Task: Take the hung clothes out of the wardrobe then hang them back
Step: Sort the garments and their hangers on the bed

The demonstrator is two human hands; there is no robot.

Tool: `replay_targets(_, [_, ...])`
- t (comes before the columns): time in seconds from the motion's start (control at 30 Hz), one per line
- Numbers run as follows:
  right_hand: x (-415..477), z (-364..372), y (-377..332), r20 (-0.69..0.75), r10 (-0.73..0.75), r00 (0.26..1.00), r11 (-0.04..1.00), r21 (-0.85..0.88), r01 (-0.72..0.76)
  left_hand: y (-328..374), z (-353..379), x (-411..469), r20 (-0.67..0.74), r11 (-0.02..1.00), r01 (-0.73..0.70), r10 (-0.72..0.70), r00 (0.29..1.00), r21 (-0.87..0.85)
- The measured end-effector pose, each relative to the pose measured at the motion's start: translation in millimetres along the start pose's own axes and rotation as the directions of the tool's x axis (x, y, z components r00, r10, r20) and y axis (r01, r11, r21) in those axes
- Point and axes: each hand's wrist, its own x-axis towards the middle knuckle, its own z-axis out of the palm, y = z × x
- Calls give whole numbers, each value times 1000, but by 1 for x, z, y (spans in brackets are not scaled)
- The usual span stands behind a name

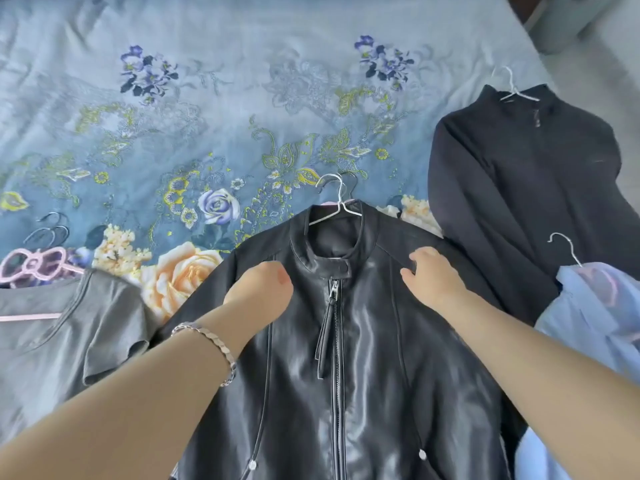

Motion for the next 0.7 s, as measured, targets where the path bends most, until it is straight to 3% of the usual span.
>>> replay_targets(0.13, [61, 8, -9, -8, -70, 997, 995, -71, 70, 0, 9, 29, -44, 997, 64, -66, 997, -46])
replay_targets(0.3, [105, 12, -21, 69, -2, 998, 994, -109, 10, -12, 16, 40, -70, 985, 109, -119, 990, -137])
replay_targets(0.4, [109, 1, -23, 77, -38, 996, 991, -127, 48, -22, 23, 37, -58, 980, 132, -142, 988, -148])
replay_targets(0.5, [87, -3, -25, 2, -181, 983, 982, -49, 181, -23, 24, 31, -63, 987, 118, -125, 990, -105])
replay_targets(0.6, [48, -12, -21, -145, -253, 957, 947, 163, 275, -16, 15, 17, -109, 987, 82, -97, 989, -136])
replay_targets(0.7, [1, -37, -22, -250, -283, 926, 921, 198, 335, -6, -2, -9, -256, 991, -73, 42, 966, -112])
